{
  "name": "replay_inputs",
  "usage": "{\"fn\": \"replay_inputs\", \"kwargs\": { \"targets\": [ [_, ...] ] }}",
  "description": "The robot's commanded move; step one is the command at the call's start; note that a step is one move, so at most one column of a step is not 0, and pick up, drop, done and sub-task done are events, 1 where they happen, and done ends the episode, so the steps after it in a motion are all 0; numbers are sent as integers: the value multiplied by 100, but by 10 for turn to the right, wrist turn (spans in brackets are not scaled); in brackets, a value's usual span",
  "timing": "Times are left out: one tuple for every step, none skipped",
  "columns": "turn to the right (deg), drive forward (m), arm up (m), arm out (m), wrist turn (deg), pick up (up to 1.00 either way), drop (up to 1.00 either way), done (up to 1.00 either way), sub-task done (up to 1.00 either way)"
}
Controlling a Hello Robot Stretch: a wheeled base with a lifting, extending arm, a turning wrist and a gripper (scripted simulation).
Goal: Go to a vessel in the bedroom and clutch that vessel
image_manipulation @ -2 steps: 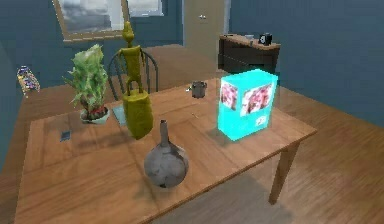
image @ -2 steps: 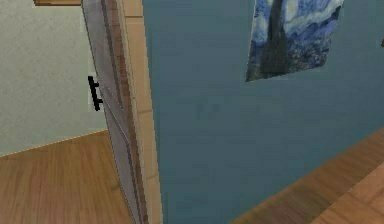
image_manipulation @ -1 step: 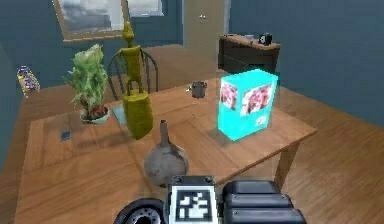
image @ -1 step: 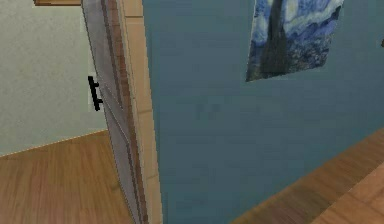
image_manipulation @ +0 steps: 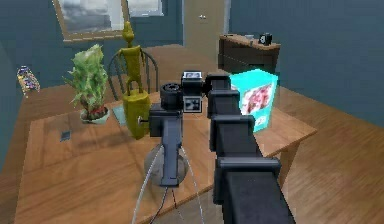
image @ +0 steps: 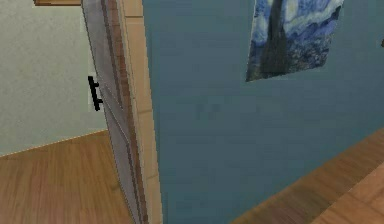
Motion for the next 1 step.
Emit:
{"fn": "replay_inputs", "kwargs": {
  "targets": [
    [0,0,0,0,450,0,0,0,0]
  ]
}}
